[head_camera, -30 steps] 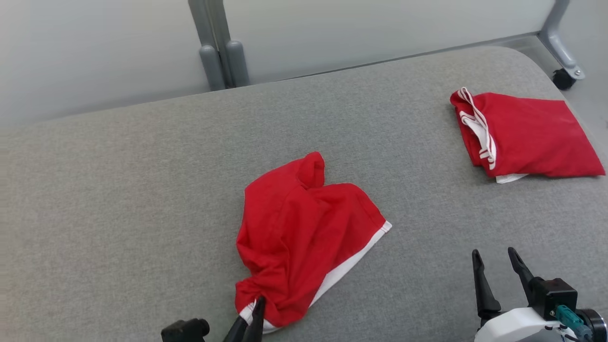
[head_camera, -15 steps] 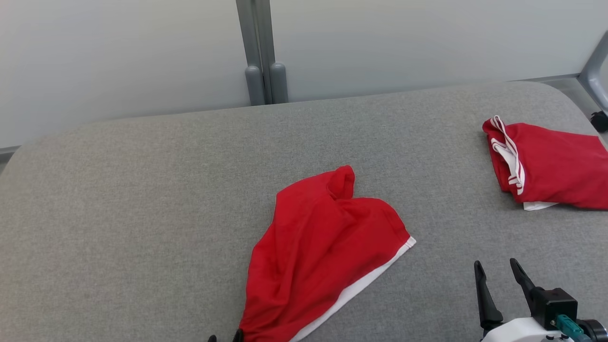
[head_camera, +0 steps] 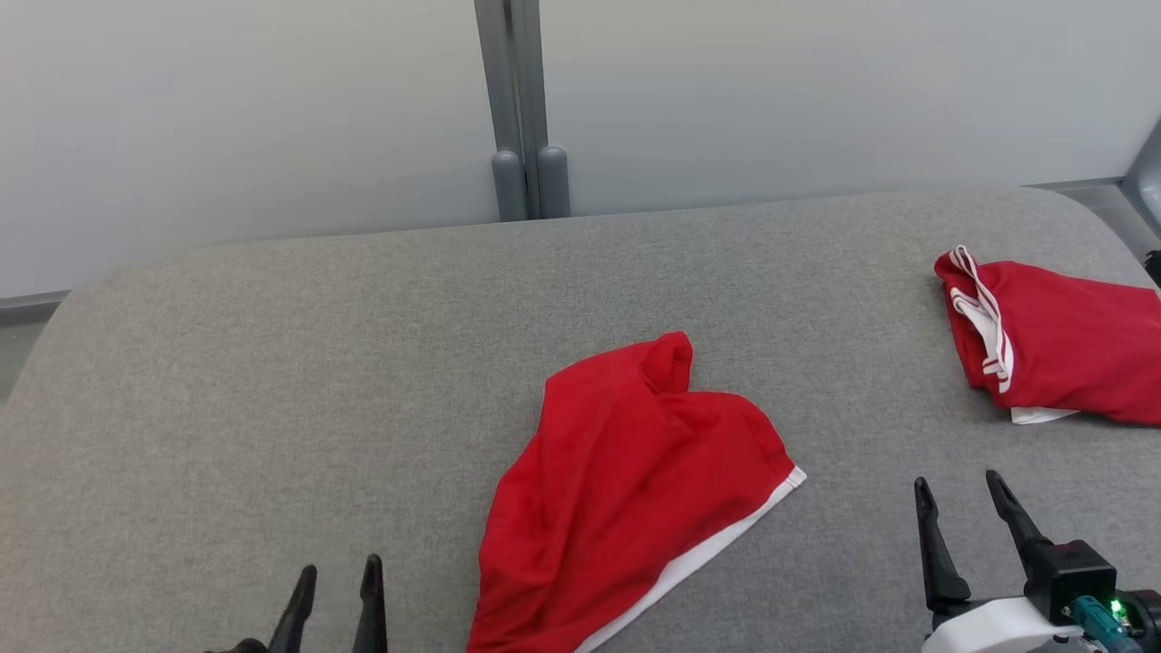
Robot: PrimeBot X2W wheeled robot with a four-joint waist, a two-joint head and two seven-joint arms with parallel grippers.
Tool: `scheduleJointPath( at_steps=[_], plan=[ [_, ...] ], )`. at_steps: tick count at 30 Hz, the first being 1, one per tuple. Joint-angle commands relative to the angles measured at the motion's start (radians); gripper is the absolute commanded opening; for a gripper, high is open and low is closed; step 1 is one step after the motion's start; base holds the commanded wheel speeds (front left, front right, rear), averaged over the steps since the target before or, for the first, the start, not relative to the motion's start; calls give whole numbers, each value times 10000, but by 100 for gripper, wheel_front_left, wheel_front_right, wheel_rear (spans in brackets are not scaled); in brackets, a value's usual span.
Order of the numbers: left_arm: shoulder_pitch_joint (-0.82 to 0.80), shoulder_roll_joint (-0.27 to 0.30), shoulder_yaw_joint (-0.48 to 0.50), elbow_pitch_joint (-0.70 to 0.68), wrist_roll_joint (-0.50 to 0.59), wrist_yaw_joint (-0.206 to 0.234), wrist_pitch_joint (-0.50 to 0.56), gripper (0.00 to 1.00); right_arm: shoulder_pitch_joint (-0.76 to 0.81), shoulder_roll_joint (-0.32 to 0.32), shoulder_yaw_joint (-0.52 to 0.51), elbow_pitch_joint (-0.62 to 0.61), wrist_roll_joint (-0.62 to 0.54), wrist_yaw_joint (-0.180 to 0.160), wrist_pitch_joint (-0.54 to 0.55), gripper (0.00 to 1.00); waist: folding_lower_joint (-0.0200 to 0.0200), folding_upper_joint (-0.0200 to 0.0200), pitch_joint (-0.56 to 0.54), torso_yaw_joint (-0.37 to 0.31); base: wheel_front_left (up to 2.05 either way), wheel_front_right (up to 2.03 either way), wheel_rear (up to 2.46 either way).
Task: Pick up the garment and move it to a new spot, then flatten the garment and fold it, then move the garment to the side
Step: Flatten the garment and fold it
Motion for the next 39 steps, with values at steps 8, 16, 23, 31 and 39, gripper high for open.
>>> scheduleJointPath(
  at_steps=[8,16,23,31,39],
  plan=[
    [807,-632,1331,-431,1923,-592,-24,100,334,-23,114,-489,-355,-17,5,100,0,0,-159,247,0,0,0],
    [633,-706,1344,-95,2056,-770,-23,100,115,-29,378,-245,-249,-17,5,100,0,0,-100,314,0,0,0],
    [193,57,-39,645,1495,-768,433,100,-637,-575,823,132,127,-17,5,100,0,0,-122,291,0,0,0],
    [159,1350,-1664,-424,-394,-772,3369,100,-2466,-2035,3063,2262,903,-17,1024,100,0,0,-5,274,0,0,0],
    [-497,1941,-3064,-352,-1697,-767,3804,100,-3852,-2827,5113,3557,2031,-17,2387,100,0,0,407,450,0,0,0]
  ],
)
